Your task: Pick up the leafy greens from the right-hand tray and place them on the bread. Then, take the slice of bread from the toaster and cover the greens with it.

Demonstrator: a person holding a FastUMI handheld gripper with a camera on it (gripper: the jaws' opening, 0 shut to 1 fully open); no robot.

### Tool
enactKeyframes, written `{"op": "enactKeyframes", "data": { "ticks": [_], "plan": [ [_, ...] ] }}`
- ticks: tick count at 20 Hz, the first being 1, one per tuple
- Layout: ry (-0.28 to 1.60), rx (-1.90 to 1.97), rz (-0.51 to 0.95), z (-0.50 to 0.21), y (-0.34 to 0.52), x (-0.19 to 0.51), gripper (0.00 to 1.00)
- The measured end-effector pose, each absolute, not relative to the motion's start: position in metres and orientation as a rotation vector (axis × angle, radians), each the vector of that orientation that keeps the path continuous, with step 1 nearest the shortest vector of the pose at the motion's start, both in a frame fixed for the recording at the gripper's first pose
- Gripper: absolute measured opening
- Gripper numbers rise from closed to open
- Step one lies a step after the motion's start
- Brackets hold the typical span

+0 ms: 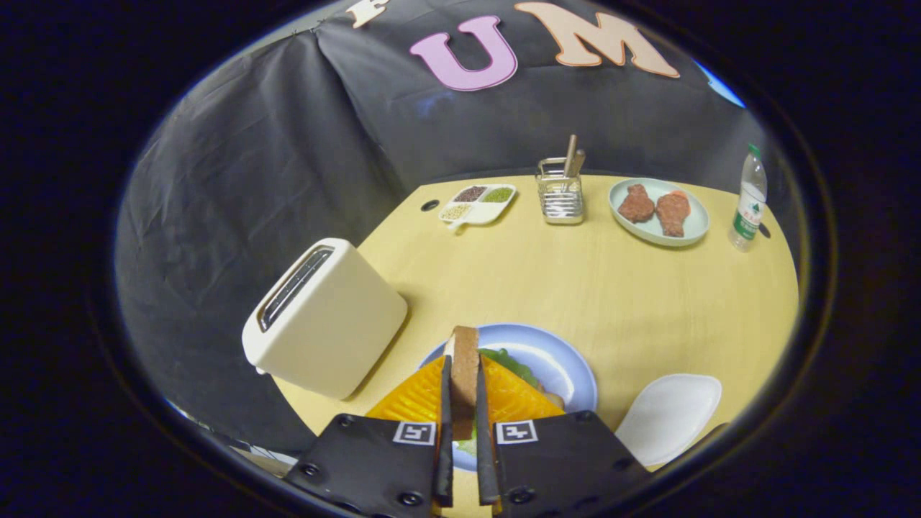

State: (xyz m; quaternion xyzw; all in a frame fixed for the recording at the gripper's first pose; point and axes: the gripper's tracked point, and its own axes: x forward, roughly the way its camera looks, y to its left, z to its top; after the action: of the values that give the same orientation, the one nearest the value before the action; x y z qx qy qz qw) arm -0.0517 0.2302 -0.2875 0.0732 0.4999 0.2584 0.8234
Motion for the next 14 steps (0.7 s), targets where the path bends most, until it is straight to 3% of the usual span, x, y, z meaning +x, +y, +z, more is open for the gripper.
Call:
{"op": "enactKeyframes", "data": {
  "ticks": [2, 4, 14],
  "plan": [
    [1.080, 0.156, 0.536, -0.292, 0.223, -0.054, 0.16],
    [1.096, 0.126, 0.520, -0.298, 0.211, -0.059, 0.26],
    [1.140, 0.070, 0.535, -0.305, 0.187, -0.081, 0.84]
  ]
}}
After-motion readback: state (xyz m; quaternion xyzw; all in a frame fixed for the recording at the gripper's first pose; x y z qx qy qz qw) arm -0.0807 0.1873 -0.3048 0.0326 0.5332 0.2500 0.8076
